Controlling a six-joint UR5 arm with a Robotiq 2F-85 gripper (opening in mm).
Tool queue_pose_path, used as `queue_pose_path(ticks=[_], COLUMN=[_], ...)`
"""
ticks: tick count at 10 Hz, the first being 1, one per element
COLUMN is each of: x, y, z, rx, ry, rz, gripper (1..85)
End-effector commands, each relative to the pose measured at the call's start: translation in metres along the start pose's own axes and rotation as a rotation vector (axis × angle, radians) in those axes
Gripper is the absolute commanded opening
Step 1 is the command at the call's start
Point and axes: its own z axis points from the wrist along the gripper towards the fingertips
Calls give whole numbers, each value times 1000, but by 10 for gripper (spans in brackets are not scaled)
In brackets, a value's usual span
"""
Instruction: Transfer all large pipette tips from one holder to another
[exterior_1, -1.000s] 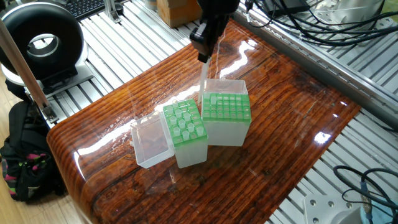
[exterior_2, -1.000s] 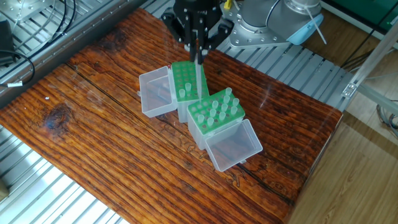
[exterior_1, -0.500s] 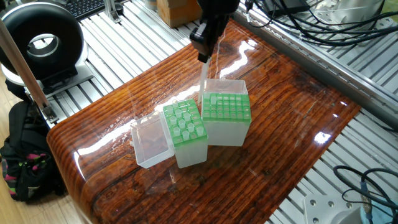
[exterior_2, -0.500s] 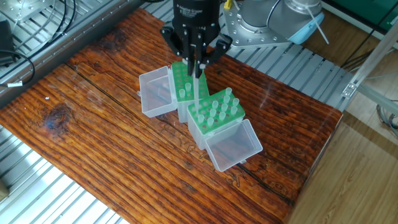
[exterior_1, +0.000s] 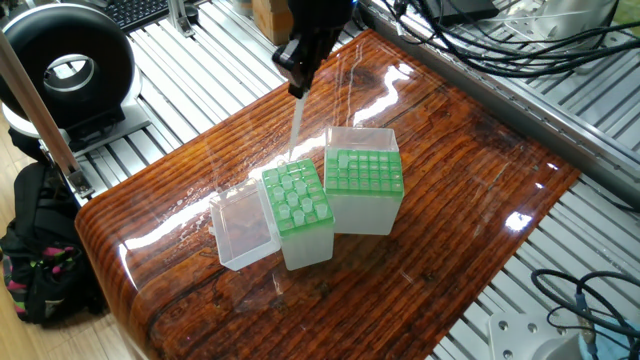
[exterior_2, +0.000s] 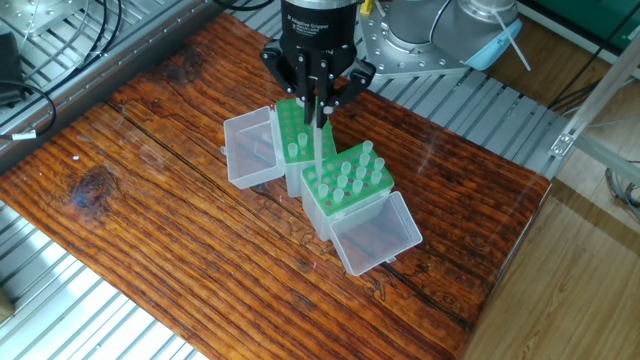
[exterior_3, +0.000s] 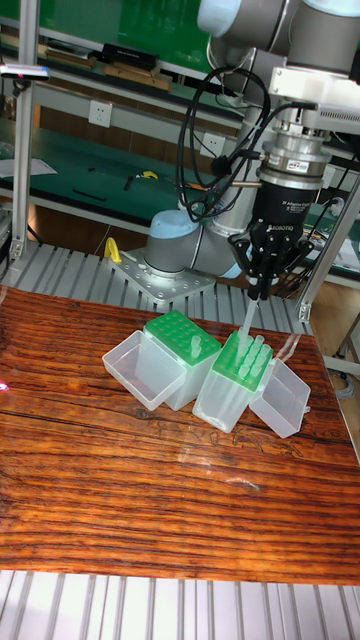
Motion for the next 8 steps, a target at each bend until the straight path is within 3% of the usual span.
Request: queue_pose_path(ticks=[1, 8], x=[6, 7], y=[9, 9], z=[0, 4], rx=[-11, -9], ry=[17, 25], rz=[13, 18], gripper=[70, 67])
